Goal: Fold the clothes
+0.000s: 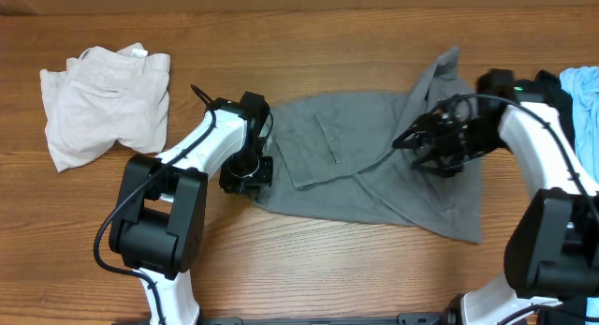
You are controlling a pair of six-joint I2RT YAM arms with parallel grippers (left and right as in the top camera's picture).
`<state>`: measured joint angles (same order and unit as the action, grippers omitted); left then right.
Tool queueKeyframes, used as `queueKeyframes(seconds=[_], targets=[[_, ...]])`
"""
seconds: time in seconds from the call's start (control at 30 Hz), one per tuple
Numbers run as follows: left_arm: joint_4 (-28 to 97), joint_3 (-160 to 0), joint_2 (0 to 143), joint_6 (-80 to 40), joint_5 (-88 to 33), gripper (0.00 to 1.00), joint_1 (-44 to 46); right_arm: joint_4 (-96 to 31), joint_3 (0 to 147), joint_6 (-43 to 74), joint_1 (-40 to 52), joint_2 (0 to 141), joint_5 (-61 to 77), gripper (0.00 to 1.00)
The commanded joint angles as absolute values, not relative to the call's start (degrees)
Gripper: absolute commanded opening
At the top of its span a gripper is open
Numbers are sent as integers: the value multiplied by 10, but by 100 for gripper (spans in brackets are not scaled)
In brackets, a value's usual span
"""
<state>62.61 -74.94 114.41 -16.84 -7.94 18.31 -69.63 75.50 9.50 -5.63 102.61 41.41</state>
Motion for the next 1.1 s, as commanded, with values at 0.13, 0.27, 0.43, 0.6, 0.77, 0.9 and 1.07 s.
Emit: queueKeyframes(seconds=[0.13,0.27,0.43,0.6,0.77,0.9,1.07], targets=[[638,-752,1153,-194,-58,4,184,-602,681,183,72,1020,344,72],[636,-752,1153,-193,-58,4,183,-497,628,260,115,1020,326,71],[632,-752,1153,-193,-60,4,183,-422,595,346,137,1020,327,69],[619,-752,1153,-193,-60,4,184,-295,565,392,175,1021,326,70],[622,-752,1153,-191,-60,4,184,-206,559,427,185,1021,320,26],[622,-752,1153,-187,-59,4,184,-149,561,435,183,1021,349,4],[623,-752,1153,-185,-59,4,185,38,600,509,157,1021,467,4]])
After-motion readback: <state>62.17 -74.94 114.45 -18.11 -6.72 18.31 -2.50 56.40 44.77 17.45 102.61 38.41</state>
